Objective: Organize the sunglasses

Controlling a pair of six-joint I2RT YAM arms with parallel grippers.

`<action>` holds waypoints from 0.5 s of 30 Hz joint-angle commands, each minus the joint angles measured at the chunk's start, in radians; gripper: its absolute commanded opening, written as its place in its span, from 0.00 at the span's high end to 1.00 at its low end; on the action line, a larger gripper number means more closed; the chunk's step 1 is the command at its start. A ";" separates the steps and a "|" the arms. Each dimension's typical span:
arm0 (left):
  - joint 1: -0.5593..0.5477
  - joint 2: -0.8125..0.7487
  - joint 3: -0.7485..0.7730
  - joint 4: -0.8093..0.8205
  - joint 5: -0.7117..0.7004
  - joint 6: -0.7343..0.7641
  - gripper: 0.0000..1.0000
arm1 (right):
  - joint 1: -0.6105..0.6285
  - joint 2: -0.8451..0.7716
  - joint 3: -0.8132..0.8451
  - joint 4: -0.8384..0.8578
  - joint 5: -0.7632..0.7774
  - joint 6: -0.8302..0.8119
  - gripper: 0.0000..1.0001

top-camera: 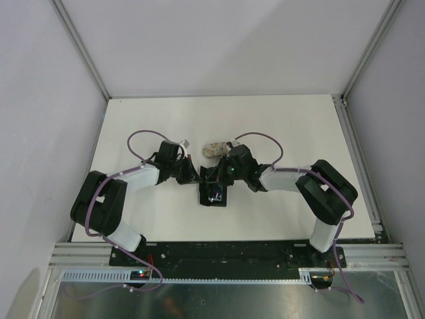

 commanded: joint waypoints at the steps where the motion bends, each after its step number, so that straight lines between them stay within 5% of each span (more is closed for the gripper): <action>1: 0.005 -0.010 0.036 0.035 0.023 -0.011 1.00 | -0.010 -0.008 -0.018 0.091 -0.015 0.028 1.00; 15: 0.006 -0.013 0.038 0.034 0.027 -0.013 1.00 | -0.029 0.029 -0.099 0.244 -0.050 0.071 1.00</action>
